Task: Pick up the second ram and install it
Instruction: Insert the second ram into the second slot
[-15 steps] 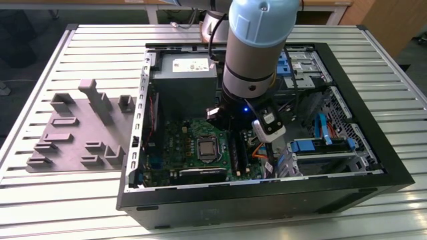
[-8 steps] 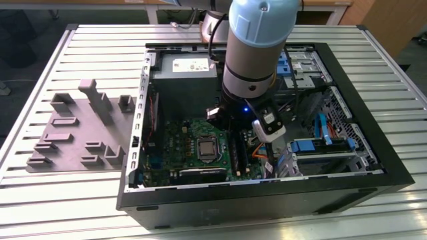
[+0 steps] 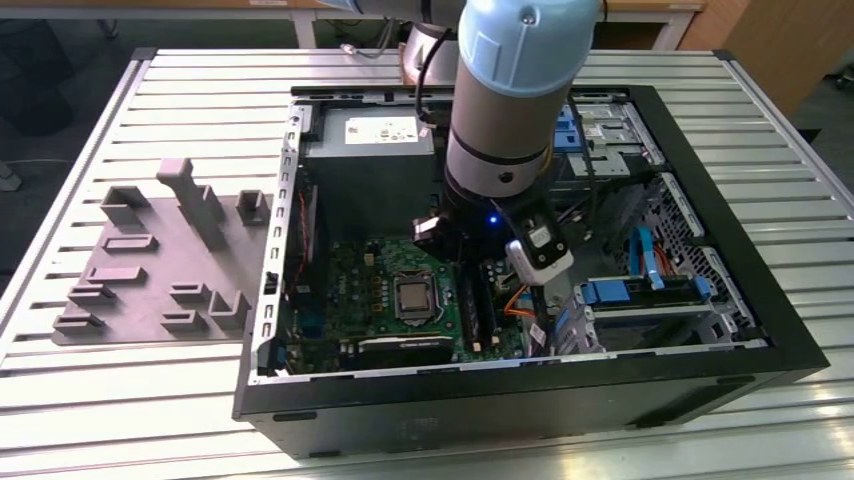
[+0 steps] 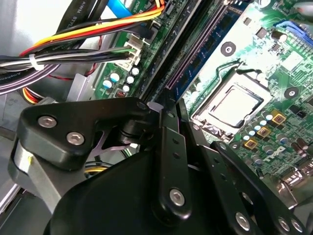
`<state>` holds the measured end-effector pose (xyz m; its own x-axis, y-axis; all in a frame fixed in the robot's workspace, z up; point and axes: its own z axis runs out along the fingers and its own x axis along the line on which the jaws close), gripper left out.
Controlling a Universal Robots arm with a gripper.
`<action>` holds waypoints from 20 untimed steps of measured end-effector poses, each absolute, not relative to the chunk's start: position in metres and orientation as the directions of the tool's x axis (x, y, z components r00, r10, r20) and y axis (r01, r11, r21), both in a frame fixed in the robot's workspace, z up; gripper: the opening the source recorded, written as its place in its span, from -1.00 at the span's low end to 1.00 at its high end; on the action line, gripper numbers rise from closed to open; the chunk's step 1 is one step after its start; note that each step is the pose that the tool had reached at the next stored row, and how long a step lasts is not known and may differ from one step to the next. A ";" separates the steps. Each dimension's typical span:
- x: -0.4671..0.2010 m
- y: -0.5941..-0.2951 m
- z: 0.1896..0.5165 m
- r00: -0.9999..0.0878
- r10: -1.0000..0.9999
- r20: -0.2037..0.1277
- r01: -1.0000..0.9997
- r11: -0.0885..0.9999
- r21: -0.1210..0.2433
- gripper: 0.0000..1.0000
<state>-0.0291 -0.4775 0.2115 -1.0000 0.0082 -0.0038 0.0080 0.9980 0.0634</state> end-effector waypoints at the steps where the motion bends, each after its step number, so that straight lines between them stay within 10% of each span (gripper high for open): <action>1: -0.029 -0.477 0.211 -1.000 0.008 -0.004 0.008 0.998 0.063 -0.72; 20: -0.029 -0.478 0.207 -1.000 0.008 -0.003 0.008 0.998 0.063 -0.72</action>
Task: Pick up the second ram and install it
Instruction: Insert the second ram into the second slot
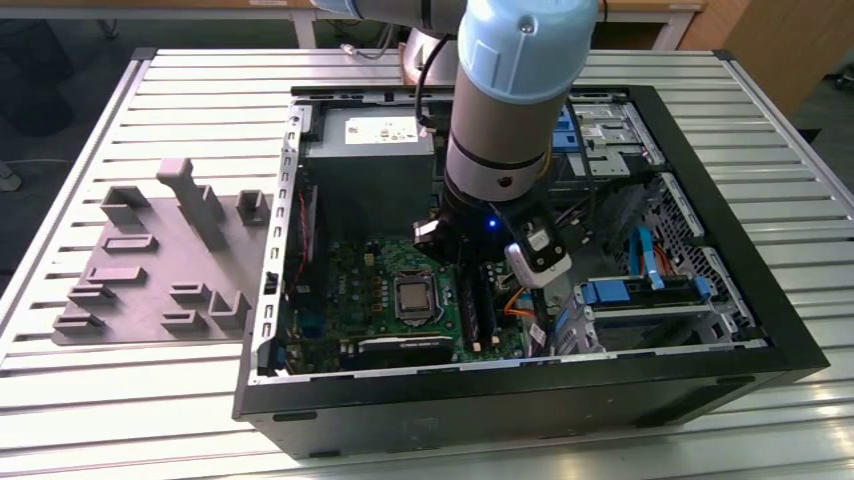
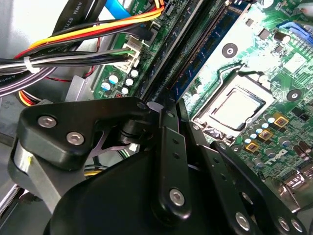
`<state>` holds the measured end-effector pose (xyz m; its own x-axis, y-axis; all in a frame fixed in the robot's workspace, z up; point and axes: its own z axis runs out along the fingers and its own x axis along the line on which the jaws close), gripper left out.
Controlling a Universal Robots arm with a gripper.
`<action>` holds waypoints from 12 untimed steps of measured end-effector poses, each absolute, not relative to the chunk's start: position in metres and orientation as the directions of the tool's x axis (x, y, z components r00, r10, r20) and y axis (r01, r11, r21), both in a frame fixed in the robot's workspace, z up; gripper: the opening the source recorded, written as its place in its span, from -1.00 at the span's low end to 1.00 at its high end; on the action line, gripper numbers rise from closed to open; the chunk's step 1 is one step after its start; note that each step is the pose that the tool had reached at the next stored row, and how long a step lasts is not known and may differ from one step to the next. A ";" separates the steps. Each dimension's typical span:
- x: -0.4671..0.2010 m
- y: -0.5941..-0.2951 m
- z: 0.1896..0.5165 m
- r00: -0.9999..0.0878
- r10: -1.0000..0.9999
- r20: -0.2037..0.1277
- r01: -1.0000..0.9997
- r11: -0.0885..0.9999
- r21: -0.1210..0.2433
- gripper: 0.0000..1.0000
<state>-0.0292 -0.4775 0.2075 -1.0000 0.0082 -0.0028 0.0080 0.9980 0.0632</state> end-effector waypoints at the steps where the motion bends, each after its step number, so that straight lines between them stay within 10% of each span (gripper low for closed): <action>1: -0.029 -0.477 0.207 -1.000 0.008 -0.003 0.008 0.998 0.063 -0.72; 12: -0.029 -0.477 0.210 -1.000 0.008 -0.003 0.008 0.998 0.064 -0.72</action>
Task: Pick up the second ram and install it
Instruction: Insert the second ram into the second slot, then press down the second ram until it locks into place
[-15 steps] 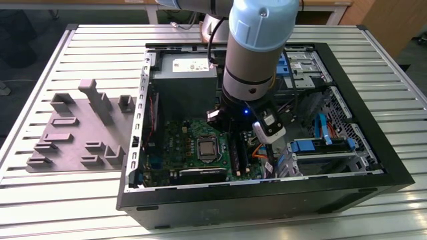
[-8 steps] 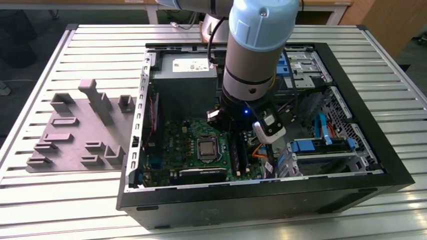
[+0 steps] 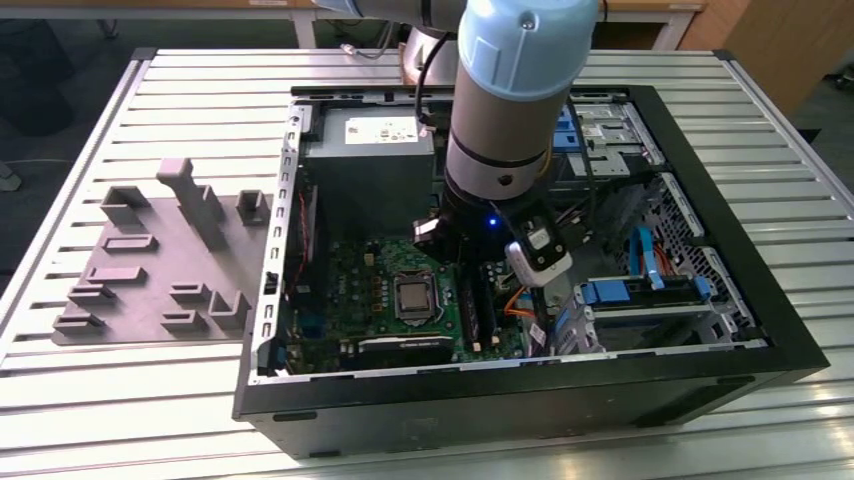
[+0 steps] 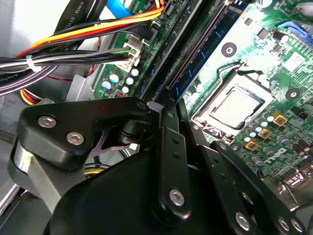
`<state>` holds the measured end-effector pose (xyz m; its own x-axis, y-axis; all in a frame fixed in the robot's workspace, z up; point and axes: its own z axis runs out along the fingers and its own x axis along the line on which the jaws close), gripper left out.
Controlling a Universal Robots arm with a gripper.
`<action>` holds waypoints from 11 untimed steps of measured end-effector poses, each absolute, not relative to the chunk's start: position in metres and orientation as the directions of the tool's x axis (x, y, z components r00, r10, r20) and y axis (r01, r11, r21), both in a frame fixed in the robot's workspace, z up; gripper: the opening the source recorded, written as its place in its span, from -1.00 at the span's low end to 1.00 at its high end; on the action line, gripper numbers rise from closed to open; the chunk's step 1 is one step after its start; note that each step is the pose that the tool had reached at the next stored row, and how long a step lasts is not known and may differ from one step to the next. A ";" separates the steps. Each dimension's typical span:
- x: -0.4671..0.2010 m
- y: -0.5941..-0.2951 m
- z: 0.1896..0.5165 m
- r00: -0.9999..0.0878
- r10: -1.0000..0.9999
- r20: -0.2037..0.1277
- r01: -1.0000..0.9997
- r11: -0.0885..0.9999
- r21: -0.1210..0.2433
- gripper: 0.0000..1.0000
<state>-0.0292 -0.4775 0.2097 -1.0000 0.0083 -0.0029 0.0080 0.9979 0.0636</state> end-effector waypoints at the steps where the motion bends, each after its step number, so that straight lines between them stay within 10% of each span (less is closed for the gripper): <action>1: -0.029 -0.478 0.209 -1.000 0.008 -0.003 0.008 0.998 0.063 -0.72; 11: -0.029 -0.478 0.206 -1.000 0.008 -0.003 0.008 0.998 0.064 -0.72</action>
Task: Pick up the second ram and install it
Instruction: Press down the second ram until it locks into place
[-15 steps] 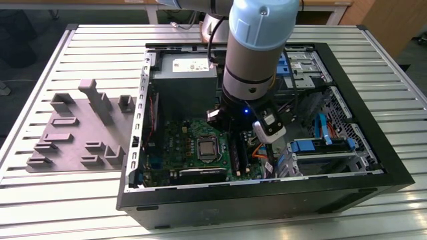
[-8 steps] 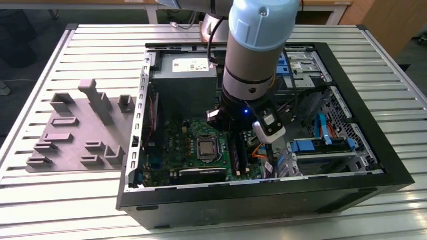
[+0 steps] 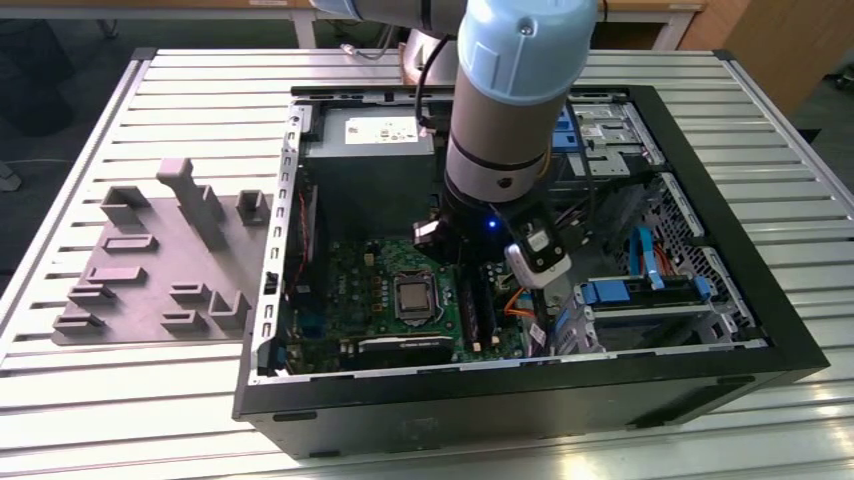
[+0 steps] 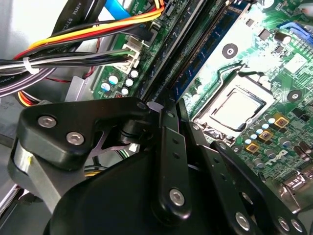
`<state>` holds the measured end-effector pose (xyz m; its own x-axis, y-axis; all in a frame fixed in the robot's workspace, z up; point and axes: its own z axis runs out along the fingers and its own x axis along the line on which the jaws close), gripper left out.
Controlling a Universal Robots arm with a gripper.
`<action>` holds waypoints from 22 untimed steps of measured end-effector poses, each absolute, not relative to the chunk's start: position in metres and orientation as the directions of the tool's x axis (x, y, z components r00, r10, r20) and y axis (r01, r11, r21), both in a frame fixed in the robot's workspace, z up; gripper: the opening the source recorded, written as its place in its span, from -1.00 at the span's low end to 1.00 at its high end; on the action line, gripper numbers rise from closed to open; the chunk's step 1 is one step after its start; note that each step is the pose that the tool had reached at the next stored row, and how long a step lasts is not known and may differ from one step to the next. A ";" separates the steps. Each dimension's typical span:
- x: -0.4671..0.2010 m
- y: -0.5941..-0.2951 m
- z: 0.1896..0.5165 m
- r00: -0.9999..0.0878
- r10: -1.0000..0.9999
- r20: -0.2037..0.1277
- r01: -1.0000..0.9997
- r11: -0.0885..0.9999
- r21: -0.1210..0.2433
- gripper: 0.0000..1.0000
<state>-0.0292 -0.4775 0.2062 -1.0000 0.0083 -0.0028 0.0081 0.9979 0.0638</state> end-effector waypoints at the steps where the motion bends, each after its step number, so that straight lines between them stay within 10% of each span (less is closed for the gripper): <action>1: -0.029 -0.478 0.206 -1.000 0.008 -0.003 0.008 0.998 0.064 -0.72; 22: -0.029 -0.477 0.210 -1.000 0.008 -0.003 0.008 0.998 0.065 -0.57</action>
<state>-0.0292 -0.4775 0.2101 -1.0000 0.0084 -0.0026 0.0082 0.9979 0.0649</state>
